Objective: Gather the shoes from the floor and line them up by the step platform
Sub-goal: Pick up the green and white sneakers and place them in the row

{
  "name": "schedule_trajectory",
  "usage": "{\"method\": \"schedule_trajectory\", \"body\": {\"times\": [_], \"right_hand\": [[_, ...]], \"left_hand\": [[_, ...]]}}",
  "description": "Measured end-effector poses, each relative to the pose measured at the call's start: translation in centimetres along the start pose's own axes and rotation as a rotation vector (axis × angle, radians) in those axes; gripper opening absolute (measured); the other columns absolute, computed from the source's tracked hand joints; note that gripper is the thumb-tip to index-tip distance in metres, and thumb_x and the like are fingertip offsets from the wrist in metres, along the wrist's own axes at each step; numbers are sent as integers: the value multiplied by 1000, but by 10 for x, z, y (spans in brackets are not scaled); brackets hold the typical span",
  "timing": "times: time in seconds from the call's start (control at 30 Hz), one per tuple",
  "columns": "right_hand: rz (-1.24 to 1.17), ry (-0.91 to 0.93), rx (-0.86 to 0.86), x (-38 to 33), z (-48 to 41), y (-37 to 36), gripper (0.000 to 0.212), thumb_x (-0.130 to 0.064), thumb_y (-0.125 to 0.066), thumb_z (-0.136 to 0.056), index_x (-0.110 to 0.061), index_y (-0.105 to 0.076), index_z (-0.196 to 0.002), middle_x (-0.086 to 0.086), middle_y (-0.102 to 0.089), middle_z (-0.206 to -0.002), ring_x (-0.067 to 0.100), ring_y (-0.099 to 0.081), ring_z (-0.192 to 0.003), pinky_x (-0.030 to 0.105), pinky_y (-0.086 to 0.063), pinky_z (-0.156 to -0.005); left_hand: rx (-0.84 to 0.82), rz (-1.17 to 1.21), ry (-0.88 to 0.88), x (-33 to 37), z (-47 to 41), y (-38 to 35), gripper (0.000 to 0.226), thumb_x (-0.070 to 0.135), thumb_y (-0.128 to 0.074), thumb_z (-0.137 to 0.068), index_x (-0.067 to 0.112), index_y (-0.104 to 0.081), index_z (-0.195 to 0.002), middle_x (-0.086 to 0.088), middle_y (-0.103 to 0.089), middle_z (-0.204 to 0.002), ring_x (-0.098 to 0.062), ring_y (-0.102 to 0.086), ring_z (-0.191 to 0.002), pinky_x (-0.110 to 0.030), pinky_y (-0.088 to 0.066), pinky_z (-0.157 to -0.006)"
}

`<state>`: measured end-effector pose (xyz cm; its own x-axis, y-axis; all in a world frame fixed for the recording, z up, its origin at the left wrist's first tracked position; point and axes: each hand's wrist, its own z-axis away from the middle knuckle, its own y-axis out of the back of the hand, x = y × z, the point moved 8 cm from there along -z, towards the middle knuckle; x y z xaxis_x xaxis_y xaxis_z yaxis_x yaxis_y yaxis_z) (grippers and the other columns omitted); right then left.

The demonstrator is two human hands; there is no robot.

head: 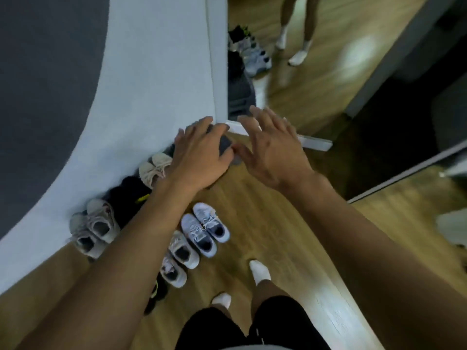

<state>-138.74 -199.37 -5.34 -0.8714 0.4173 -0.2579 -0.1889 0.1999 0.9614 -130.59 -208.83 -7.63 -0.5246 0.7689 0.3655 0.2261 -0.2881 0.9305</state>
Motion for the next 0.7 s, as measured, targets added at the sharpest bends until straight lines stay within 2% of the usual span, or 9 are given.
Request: {"method": "schedule_trajectory", "body": {"times": [0.17,0.33,0.53,0.7], "right_hand": [[63,-205,158,11,57,88,58,-56,-38,-95,-25,-35,-143,5,-28,-155,24,-18,-146,50,-21,-116],[127,-422,248,33,142,153,59,-57,-34,-95,-26,-33,-145,3,-27,-156,22,-16,-146,47,-16,-118],[197,-664,386,70,274,224,54,-51,-38,-96,-22,-39,-142,4,-33,-153,22,-23,-144,46,-22,-116],[255,-867,456,102,413,257,51,-50,-37,-97,-22,-41,-139,3,-35,-151,22,-25,-143,46,-23,-115]], "left_hand": [[12,27,-271,78,10,57,51,43,-46,-91,26,-41,-139,-3,-29,-153,-26,-25,-140,-48,-20,-114],[-1,38,-561,177,33,75,56,46,-48,-89,29,-39,-141,-3,-27,-154,-26,-23,-141,-49,-19,-116],[-84,157,-805,323,94,67,59,49,-40,-82,31,-42,-138,0,-32,-150,-25,-30,-137,-45,-24,-112],[-114,191,-978,442,180,36,50,42,-51,-88,31,-44,-137,0,-34,-149,-26,-32,-136,-45,-26,-110]]}}
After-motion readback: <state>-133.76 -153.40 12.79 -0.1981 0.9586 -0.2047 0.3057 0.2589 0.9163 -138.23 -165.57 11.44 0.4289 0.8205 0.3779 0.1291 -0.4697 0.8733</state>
